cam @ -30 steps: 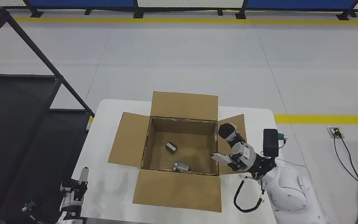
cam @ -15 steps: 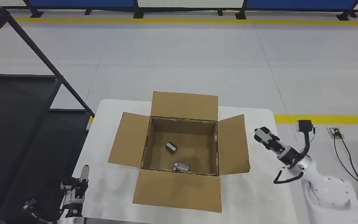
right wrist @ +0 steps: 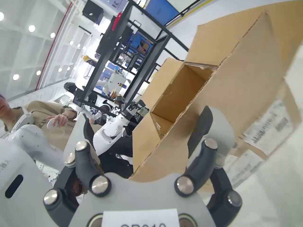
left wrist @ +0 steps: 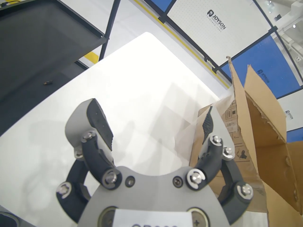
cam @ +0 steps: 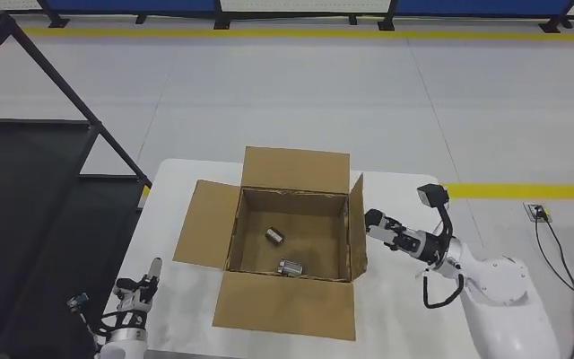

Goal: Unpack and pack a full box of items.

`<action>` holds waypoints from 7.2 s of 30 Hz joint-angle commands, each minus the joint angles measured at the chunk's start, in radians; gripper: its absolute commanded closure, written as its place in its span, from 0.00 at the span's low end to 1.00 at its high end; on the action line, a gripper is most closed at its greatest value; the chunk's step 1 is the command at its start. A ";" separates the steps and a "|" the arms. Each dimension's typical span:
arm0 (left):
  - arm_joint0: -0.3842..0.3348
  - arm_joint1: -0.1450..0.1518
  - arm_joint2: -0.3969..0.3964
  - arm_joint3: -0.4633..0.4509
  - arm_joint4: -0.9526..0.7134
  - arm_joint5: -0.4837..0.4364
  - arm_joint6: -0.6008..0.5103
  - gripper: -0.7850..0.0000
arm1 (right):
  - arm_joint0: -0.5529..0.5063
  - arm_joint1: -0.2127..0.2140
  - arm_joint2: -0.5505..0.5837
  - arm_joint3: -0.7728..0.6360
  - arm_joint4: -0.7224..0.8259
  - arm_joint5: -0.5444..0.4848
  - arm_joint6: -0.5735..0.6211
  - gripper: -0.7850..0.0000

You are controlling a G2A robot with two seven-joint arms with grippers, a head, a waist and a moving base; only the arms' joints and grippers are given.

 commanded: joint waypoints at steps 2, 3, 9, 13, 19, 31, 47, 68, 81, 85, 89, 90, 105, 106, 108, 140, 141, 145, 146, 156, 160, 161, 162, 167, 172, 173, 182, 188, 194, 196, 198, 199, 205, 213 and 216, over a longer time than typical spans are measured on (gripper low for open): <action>-0.015 -0.002 0.027 -0.009 0.007 -0.007 0.000 0.00 | 0.023 0.000 -0.036 -0.001 0.021 -0.002 0.004 0.00; -0.013 -0.002 0.031 -0.019 0.010 -0.012 0.001 0.00 | 0.033 -0.002 -0.057 0.001 0.017 0.004 0.000 0.00; 0.018 -0.004 0.045 -0.082 0.010 -0.044 0.009 0.00 | 0.120 -0.014 -0.184 0.070 0.006 0.029 -0.016 0.00; 0.031 -0.004 0.052 -0.108 0.003 -0.048 -0.006 0.00 | 0.185 -0.025 -0.260 0.143 0.017 0.036 -0.013 0.00; 0.032 -0.008 0.031 -0.108 -0.051 -0.025 0.014 0.00 | 0.266 -0.041 -0.347 0.249 0.037 0.030 -0.006 0.00; 0.033 -0.005 -0.043 -0.004 -0.116 -0.049 0.020 0.00 | 0.372 -0.067 -0.490 0.396 -0.132 0.072 -0.083 0.00; 0.036 -0.008 -0.040 -0.012 -0.126 -0.060 0.024 0.00 | 0.098 0.009 -0.213 0.004 -0.466 0.164 -0.450 0.00; -0.034 -0.001 0.104 0.005 0.125 -0.078 -0.092 0.00 | 0.073 0.005 -0.196 0.174 -0.421 0.037 -0.671 0.00; -0.084 -0.013 0.232 0.065 0.202 -0.027 -0.052 0.00 | 0.070 0.010 -0.186 0.192 -0.406 -0.005 -0.681 0.00; -0.121 -0.020 0.285 0.094 0.241 -0.004 -0.035 0.00 | 0.069 0.011 -0.185 0.197 -0.405 -0.012 -0.680 0.00; -0.133 -0.023 0.308 0.097 0.252 0.006 -0.030 0.00 | 0.063 0.013 -0.179 0.202 -0.402 -0.018 -0.679 0.00; -0.136 -0.023 0.313 0.097 0.256 0.007 -0.030 0.00 | 0.063 0.014 -0.177 0.203 -0.401 -0.021 -0.678 0.00; -0.095 -0.025 0.281 0.074 0.200 -0.006 0.026 0.00 | 0.106 0.013 -0.203 0.231 -0.387 -0.017 -0.649 0.00; -0.079 -0.024 0.258 0.071 0.177 -0.007 0.040 0.00 | 0.111 0.012 -0.208 0.235 -0.387 -0.017 -0.649 0.00; -0.048 -0.020 0.207 0.074 0.146 -0.012 0.076 0.00 | 0.121 0.011 -0.214 0.242 -0.387 -0.018 -0.650 0.00; -0.282 -0.026 0.265 0.343 0.302 0.101 0.024 0.00 | 0.135 0.018 -0.218 0.290 -0.376 -0.086 -0.653 0.00; -0.290 -0.029 0.267 0.348 0.295 0.127 0.029 0.00 | 0.137 0.018 -0.217 0.296 -0.373 -0.090 -0.651 0.00; -0.318 -0.040 0.277 0.351 0.254 0.202 0.054 0.00 | 0.147 0.019 -0.218 0.324 -0.360 -0.106 -0.647 0.00; -0.323 -0.042 0.278 0.352 0.244 0.217 0.058 0.00 | 0.149 0.019 -0.219 0.330 -0.357 -0.110 -0.645 0.00; -0.353 -0.065 0.264 0.300 0.110 0.328 0.136 0.00 | 0.184 0.020 -0.223 0.395 -0.332 -0.146 -0.628 0.00; -0.337 -0.070 0.256 0.249 0.079 0.338 0.162 0.00 | 0.200 0.020 -0.225 0.420 -0.319 -0.159 -0.617 0.00; -0.331 -0.071 0.253 0.237 0.077 0.339 0.168 0.00 | 0.204 0.020 -0.227 0.426 -0.316 -0.161 -0.614 0.00; -0.326 -0.072 0.251 0.223 0.076 0.340 0.174 0.00 | 0.209 0.020 -0.228 0.433 -0.312 -0.164 -0.611 0.00; -0.293 -0.075 0.244 0.156 0.077 0.342 0.200 0.00 | 0.234 0.019 -0.236 0.472 -0.296 -0.181 -0.595 0.00; -0.268 -0.078 0.242 0.093 0.087 0.347 0.225 0.00 | 0.255 0.018 -0.245 0.503 -0.281 -0.200 -0.584 0.00; -0.263 -0.079 0.243 0.081 0.090 0.348 0.230 0.00 | 0.258 0.018 -0.246 0.509 -0.280 -0.203 -0.583 0.00; -0.220 -0.083 0.244 0.033 0.117 0.355 0.228 0.00 | 0.270 0.020 -0.252 0.540 -0.262 -0.234 -0.575 0.00; -0.200 -0.083 0.226 0.056 0.127 0.344 0.211 0.00 | 0.274 0.021 -0.257 0.548 -0.252 -0.240 -0.566 0.00; -0.162 -0.082 0.213 0.058 0.138 0.321 0.197 0.00 | 0.280 0.020 -0.268 0.547 -0.251 -0.236 -0.561 0.00; -0.135 -0.082 0.208 0.044 0.143 0.308 0.203 0.00 | 0.282 0.020 -0.271 0.547 -0.251 -0.236 -0.559 0.00; -0.105 -0.081 0.203 0.024 0.148 0.294 0.205 0.00 | 0.283 0.021 -0.272 0.547 -0.248 -0.235 -0.558 0.00; -0.090 -0.080 0.202 0.015 0.154 0.285 0.205 0.00 | 0.283 0.021 -0.274 0.547 -0.248 -0.235 -0.558 0.00; -0.026 -0.079 0.205 -0.040 0.173 0.233 0.189 0.00 | 0.287 0.021 -0.279 0.545 -0.247 -0.235 -0.556 0.00; 0.016 -0.080 0.228 -0.123 0.198 0.198 0.186 0.00 | 0.288 0.020 -0.292 0.539 -0.250 -0.228 -0.561 0.00; 0.021 -0.081 0.235 -0.137 0.208 0.198 0.183 0.00 | 0.288 0.020 -0.296 0.539 -0.251 -0.228 -0.563 0.00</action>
